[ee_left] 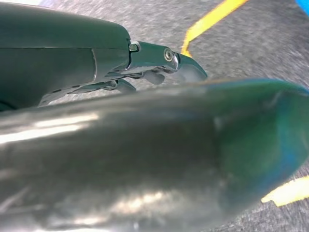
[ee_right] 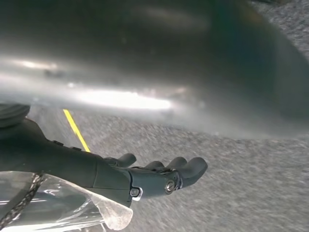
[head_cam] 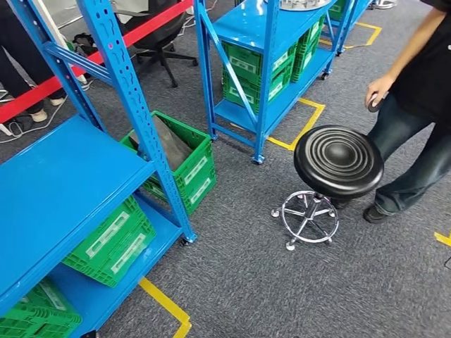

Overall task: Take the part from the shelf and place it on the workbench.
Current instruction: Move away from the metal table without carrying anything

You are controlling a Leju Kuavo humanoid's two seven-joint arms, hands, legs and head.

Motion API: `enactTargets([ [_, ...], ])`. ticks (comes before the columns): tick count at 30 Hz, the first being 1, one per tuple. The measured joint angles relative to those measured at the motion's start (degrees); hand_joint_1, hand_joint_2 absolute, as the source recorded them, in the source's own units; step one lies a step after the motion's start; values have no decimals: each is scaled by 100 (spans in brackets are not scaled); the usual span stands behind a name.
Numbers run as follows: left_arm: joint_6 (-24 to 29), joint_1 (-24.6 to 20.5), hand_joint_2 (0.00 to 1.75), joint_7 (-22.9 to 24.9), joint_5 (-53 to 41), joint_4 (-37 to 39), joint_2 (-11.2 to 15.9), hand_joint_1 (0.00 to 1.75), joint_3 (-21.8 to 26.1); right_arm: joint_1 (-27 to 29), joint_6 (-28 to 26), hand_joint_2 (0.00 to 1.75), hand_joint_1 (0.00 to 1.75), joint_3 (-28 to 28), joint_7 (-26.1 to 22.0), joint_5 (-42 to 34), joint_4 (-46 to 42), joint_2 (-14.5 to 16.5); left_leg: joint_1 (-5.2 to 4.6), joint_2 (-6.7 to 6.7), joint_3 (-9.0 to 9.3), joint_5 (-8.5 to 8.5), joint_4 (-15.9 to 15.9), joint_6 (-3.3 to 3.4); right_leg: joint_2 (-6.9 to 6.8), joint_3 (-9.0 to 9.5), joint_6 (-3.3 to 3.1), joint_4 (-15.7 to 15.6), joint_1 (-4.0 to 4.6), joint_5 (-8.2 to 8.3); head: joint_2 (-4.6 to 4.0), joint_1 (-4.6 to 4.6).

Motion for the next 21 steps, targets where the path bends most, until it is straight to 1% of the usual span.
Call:
enactTargets([
  [1, 2, -8, 0, 1, 0, 0, -1, 0, 0, 7, 0, 0, 0, -3, -1, 6, 0, -1, 3, 133, -167, -179, 359, -23, -91, 11, -22, -3, 10, -12, 0, -13],
  [2, 5, -13, 0, 3, 0, 0, -2, 0, -1, 13, 0, 0, 0, -13, -1, 15, 0, -1, 15, 189, -351, -342, 748, -43, -184, 18, -36, -1, 19, -25, 0, -16],
  [3, 9, -10, 0, 9, 0, 0, -3, 0, -1, 17, 0, 0, 0, -27, -1, 27, 0, -2, 28, 211, -487, -426, 1037, -58, -273, 27, -43, 0, 26, -38, 0, -14],
  [4, 17, 0, 0, 15, 0, 0, -2, 0, -2, 16, 0, 0, 0, -43, 0, 39, 0, -2, 37, 223, -535, -405, 1144, -67, -354, 38, -44, 1, 30, -52, 0, -15],
  [5, 25, 9, 0, 25, -1, 0, -1, 0, -3, 13, 0, 0, 0, -61, 2, 50, 0, -3, 42, 239, -473, -278, 1026, -67, -425, 57, -41, 1, 32, -67, 0, -16],
  [6, 33, 18, 0, 34, -2, -1, 2, 0, -4, 10, 0, 0, 0, -74, 5, 61, 0, -3, 39, 286, -310, -73, 705, -53, -491, 86, -34, 1, 34, -86, 0, -16],
  [7, 43, 19, 0, 44, -4, -1, 5, 0, -7, 8, 0, 0, 0, -83, 9, 73, 0, -2, 25, 399, -107, 121, 298, -23, -551, 114, -24, 1, 37, -106, 0, -17],
  [8, 50, 11, 0, 56, -7, -2, 9, 0, -14, 8, 0, 0, 0, -91, 13, 85, 0, -2, -6, 530, 76, 245, -65, 14, -608, 137, -1, 6, 50, -132, 0, -17],
  [9, 58, 1, 0, 65, -9, -3, 12, 0, -23, 6, 0, 0, 0, -98, 16, 96, 0, -1, -34, 639, 192, 305, -308, 50, -668, 154, 29, 10, 63, -156, 0, -14],
  [10, 64, -7, 0, 72, -11, -4, 14, 0, -32, 2, 0, 0, 0, -104, 20, 103, 0, -1, -60, 700, 237, 302, -418, 80, -726, 163, 59, 12, 74, -175, 0, -12],
  [11, 68, -7, 0, 76, -12, -4, 16, 0, -40, -8, 0, 0, 0, -112, 22, 106, 0, -1, -78, 679, 234, 286, -437, 101, -789, 175, 92, 12, 84, -190, 0, -9],
  [12, 72, 2, 0, 77, -13, -4, 15, 0, -45, -22, 0, 0, 0, -119, 25, 108, 0, -1, -67, 618, 230, 296, -448, 125, -831, 189, 120, 8, 81, -205, 0, -8],
  [13, 74, 14, 0, 79, -13, -4, 13, 0, -47, -36, 1, 0, 0, -127, 25, 110, 0, -1, -54, 557, 235, 310, -469, 152, -775, 186, 147, 32, 73, -241, 0, -2],
  [14, 80, 17, 0, 81, -13, -5, 13, 0, -51, -46, 1, 0, 0, -136, 25, 114, 0, -1, -37, 496, 242, 327, -493, 184, -643, 142, 174, 139, 59, -323, 0, 9],
  [15, 86, 10, 0, 83, -13, -8, 11, 0, -56, -48, 4, 0, 0, -144, 24, 121, 0, -1, -17, 431, 250, 344, -515, 213, -474, 32, 199, 370, 42, -458, 0, 21],
  [16, 94, 1, 0, 85, -13, -10, 10, 0, -63, -42, 8, 0, 0, -156, 23, 132, 0, -1, -11, 364, 245, 352, -519, 232, -302, -145, 215, 719, 26, -626, 0, 34],
  [17, 104, -7, 0, 90, -13, -12, 10, 0, -71, -29, 12, 0, 0, -169, 24, 145, 0, -1, -7, 288, 238, 356, -518, 244, -208, -357, 230, 1125, 15, -789, 0, 40],
  [18, 115, -7, 0, 100, -13, -13, 8, 0, -79, -14, 18, 0, 0, -181, 24, 161, 0, -1, -6, 212, 236, 357, -518, 248, -176, -553, 242, 1464, 10, -887, 0, 41],
  [19, 128, 1, 0, 115, -13, -13, 7, 0, -85, 0, 22, 0, 0, -192, 26, 178, 0, -1, -4, 133, 239, 357, -516, 249, -166, -679, 251, 1632, 8, -875, 0, 40],
  [20, 145, 8, 0, 135, -13, -13, 6, 0, -89, 10, 25, 0, 0, -200, 28, 196, 0, -1, 2, 53, 243, 356, -513, 244, -159, -702, 259, 1573, 3, -744, 0, 40],
  [21, 162, 15, 0, 154, -14, -13, 5, 0, -91, 16, 27, 0, 0, -208, 31, 210, 0, -1, 11, -30, 250, 351, -506, 232, -134, -613, 265, 1290, -8, -518, 0, 39],
])
